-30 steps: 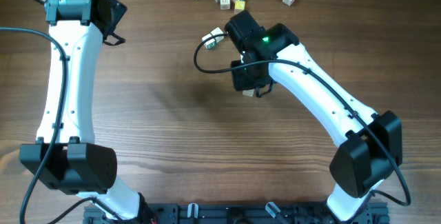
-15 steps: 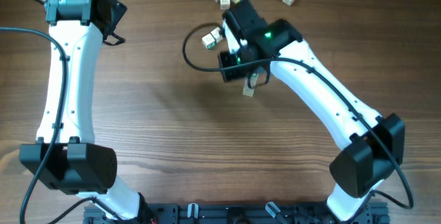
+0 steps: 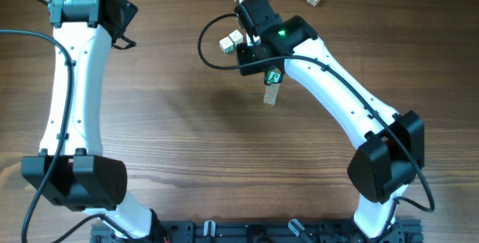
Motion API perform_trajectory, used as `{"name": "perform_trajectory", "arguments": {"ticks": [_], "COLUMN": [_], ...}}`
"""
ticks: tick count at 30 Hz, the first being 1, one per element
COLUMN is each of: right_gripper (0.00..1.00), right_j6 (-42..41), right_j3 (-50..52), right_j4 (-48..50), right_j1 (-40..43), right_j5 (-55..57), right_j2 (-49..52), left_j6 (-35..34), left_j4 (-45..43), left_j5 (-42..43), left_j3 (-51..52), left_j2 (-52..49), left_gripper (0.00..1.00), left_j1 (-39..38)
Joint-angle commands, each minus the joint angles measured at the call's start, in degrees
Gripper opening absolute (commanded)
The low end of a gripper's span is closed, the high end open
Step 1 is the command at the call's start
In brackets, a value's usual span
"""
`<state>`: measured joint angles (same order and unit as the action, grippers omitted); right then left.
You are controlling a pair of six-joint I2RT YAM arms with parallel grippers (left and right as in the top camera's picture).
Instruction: Form a tower
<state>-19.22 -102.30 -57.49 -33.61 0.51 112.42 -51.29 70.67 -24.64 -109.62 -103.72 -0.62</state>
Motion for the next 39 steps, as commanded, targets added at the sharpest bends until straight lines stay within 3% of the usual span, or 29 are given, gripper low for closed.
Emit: {"name": "perform_trajectory", "arguments": {"ticks": [1,16,39], "right_gripper": [0.04,0.05,0.04], "right_j6": [-0.5,-0.5,-0.5], "right_j3": [-0.1,-0.1,-0.1], "right_j4": [-2.1,-8.0,-9.5], "right_j1": [-0.3,-0.3,-0.3], "right_j5": [1.2,1.4,1.4], "right_j2": [0.2,0.2,0.2], "left_j6": [0.8,0.8,0.8], "left_j4": [0.0,0.0,0.0], "left_j5": [-1.2,-1.2,-1.2], "left_j3": [-0.2,-0.2,-0.2], "left_j2": [-0.5,-0.5,-0.5], "left_gripper": [1.0,1.0,1.0], "left_j1": [0.2,0.2,0.2]}}
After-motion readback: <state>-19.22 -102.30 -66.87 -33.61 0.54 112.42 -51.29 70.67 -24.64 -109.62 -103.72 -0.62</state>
